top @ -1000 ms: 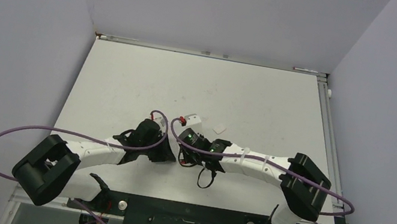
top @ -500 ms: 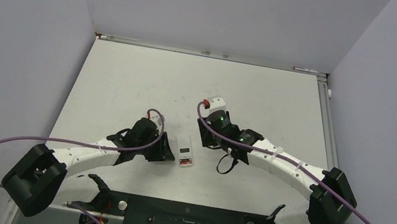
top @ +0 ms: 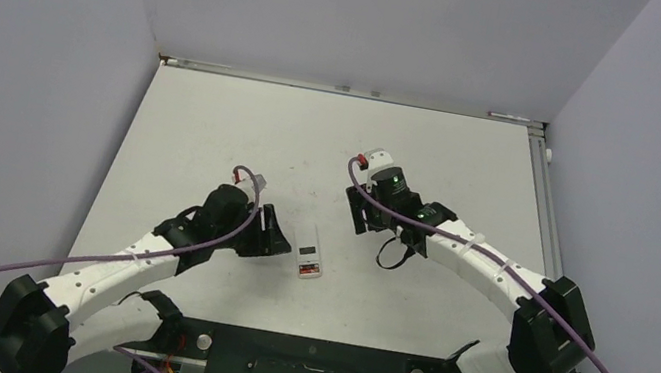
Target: Load the batteries into the remote control
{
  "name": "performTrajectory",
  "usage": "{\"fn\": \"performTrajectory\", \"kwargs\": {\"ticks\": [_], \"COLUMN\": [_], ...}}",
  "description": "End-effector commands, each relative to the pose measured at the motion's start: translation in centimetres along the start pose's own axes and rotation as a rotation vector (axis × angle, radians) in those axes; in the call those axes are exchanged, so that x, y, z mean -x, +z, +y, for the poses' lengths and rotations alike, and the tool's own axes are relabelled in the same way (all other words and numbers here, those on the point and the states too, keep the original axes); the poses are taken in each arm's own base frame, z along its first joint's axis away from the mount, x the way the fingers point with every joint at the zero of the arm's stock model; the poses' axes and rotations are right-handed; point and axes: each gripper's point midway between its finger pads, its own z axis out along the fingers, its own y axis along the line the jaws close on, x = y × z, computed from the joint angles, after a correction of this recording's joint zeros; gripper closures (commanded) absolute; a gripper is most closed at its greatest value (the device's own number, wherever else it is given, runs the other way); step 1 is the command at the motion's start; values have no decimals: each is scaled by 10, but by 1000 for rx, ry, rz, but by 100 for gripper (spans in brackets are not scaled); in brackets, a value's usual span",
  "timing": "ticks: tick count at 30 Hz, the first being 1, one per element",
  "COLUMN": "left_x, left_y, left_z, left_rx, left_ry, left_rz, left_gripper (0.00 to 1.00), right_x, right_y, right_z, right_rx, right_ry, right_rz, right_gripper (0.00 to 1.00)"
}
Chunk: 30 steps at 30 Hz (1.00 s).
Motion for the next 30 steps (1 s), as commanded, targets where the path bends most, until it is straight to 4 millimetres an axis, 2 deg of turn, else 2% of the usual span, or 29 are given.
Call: {"fn": "performTrajectory", "kwargs": {"ticks": [1, 6, 8, 11, 13, 16, 21, 30], "left_x": [25, 34, 38, 43, 46, 48, 50, 48], "left_y": [-22, -42, -50, -62, -69, -80, -92, -98], "left_z": [-18, -28, -32, -35, -40, -48, -53, -56], "left_rx": [-27, -49, -59, -60, -72, -103, -126, -155], "left_ry": [39, 64, 78, 105, 130, 171, 219, 266], "left_rz": [-70, -101, -118, -131, -144, -157, -172, -180], "left_gripper": [48, 42, 39, 36, 33, 27, 23, 20], "right_x": [8, 5, 3, -1, -2, -5, -9, -16], "right_y": [10, 25, 31, 43, 50, 58, 70, 89], "right_z": [-11, -26, -23, -26, -27, -30, -32, -26], "right_rx": [17, 3, 25, 23, 31, 39, 50, 127], "right_ry": [18, 38, 35, 46, 55, 47, 16, -65], "right_rz": [5, 33, 58, 91, 105, 122, 154, 213], "right_gripper": [34, 28, 27, 16, 14, 14, 15, 25]}}
